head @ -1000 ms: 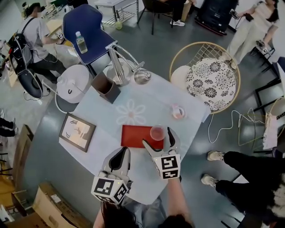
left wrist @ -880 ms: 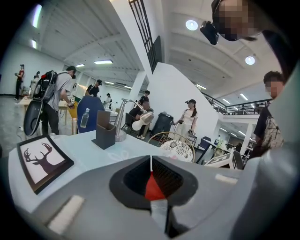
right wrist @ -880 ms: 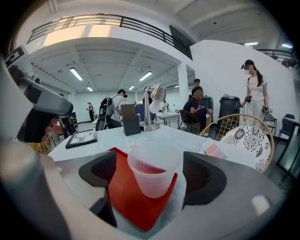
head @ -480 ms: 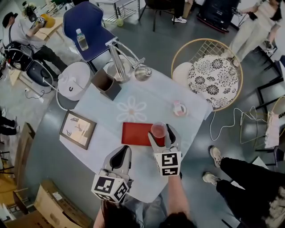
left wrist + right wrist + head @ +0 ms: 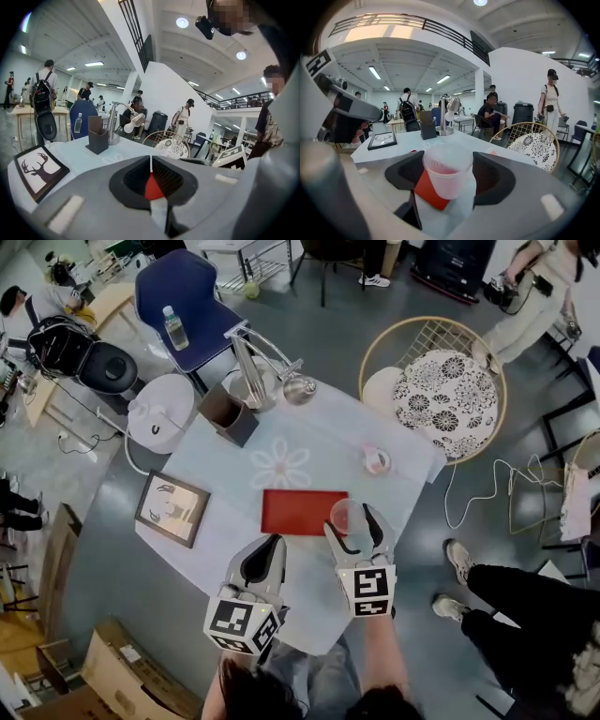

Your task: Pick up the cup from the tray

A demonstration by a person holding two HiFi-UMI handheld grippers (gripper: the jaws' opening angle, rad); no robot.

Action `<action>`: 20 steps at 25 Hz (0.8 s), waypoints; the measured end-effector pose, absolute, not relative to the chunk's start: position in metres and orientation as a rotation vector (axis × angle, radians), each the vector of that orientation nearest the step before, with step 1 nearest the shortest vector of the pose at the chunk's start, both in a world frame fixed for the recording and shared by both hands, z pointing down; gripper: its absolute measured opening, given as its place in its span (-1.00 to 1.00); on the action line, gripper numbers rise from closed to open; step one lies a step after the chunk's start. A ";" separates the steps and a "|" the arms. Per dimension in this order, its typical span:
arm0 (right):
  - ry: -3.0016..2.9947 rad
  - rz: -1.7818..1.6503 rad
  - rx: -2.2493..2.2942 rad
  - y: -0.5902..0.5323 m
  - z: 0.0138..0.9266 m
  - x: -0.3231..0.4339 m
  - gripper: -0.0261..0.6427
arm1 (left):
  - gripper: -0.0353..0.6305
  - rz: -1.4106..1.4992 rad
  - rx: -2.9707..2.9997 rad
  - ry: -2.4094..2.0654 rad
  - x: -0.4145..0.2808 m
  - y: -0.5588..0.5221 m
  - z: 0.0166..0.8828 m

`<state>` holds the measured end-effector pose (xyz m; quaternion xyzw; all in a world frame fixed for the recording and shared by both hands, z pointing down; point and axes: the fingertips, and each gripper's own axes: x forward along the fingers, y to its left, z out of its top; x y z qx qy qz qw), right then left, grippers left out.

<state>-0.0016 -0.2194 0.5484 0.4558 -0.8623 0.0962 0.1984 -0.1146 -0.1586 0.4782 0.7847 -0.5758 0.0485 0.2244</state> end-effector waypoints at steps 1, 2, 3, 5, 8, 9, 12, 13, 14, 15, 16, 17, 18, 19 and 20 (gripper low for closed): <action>-2.402 0.267 1.288 -0.218 0.548 0.004 0.10 | -0.89 0.122 2.170 -1.589 -0.114 -0.159 0.474; -2.393 0.263 1.304 -0.216 0.547 0.011 0.10 | -0.89 0.107 2.175 -1.588 -0.112 -0.160 0.470; -2.384 0.256 1.321 -0.215 0.546 0.018 0.10 | -0.89 0.098 2.183 -1.586 -0.110 -0.161 0.467; -2.369 0.247 1.351 -0.211 0.544 0.030 0.10 | -0.89 0.099 2.199 -1.577 -0.104 -0.160 0.464; -2.357 0.265 1.378 -0.205 0.545 0.043 0.10 | -0.89 0.094 2.203 -1.562 -0.094 -0.155 0.465; -2.353 0.273 1.386 -0.204 0.545 0.048 0.10 | -0.89 0.085 2.201 -1.555 -0.090 -0.155 0.467; -2.339 0.277 1.400 -0.203 0.549 0.061 0.10 | -0.89 0.055 2.187 -1.537 -0.077 -0.156 0.473; -2.335 0.278 1.401 -0.202 0.551 0.064 0.10 | -0.89 0.051 2.181 -1.536 -0.075 -0.155 0.476; -2.330 0.280 1.402 -0.201 0.554 0.066 0.10 | -0.89 0.049 2.177 -1.533 -0.072 -0.154 0.478; -2.325 0.281 1.405 -0.200 0.556 0.069 0.10 | -0.89 0.047 2.175 -1.529 -0.069 -0.153 0.480; -2.321 0.283 1.407 -0.199 0.559 0.072 0.10 | -0.89 0.046 2.177 -1.524 -0.066 -0.152 0.481; -2.319 0.287 1.409 -0.199 0.562 0.074 0.11 | -0.89 0.047 2.182 -1.520 -0.063 -0.151 0.481; -2.319 0.292 1.408 -0.199 0.566 0.074 0.11 | -0.89 0.050 2.190 -1.519 -0.062 -0.151 0.480; -2.319 0.299 1.407 -0.200 0.570 0.073 0.11 | -0.89 0.055 2.198 -1.519 -0.061 -0.151 0.480; -2.318 0.304 1.405 -0.200 0.573 0.072 0.11 | -0.89 0.058 2.205 -1.519 -0.060 -0.152 0.480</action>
